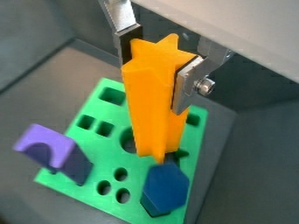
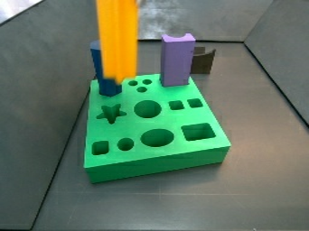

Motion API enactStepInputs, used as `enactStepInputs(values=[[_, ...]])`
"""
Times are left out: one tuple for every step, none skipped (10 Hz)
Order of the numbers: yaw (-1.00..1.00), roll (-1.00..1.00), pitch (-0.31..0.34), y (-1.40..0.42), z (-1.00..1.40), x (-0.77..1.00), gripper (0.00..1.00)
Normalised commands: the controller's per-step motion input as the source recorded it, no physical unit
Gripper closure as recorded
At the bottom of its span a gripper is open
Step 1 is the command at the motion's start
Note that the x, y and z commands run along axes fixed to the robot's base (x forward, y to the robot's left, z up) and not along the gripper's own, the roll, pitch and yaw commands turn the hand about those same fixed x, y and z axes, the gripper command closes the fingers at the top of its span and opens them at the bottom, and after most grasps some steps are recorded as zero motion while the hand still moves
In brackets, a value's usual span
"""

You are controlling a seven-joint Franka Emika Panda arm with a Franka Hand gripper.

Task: Pick up the star object. Move up. Move to above the board. Insert the star object.
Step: Insert the star object.

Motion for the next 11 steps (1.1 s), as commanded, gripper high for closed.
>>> enactStepInputs(values=[[-0.57,-0.10,-0.151,-0.28,-0.58,-0.25,1.00],[0.00,0.00,-0.116,-0.13,-0.22,-0.23,1.00],[0.00,0.00,0.000,0.00,-0.03,0.00,1.00],[0.11,0.06,-0.116,-0.15,-0.39,0.00,1.00],[0.21,0.06,-0.169,-0.22,-0.50,0.00,1.00],[0.21,0.01,-0.143,-0.11,-0.30,0.00,1.00],[0.07,0.00,-0.063,-0.07,-0.18,0.00,1.00],[0.21,0.12,-0.087,0.00,-0.50,0.00,1.00],[0.33,0.15,-0.076,0.00,-0.55,0.00,1.00],[0.31,0.13,-0.059,-0.05,-0.48,-0.04,1.00],[0.26,0.09,-0.083,-0.19,-0.49,-0.08,1.00]])
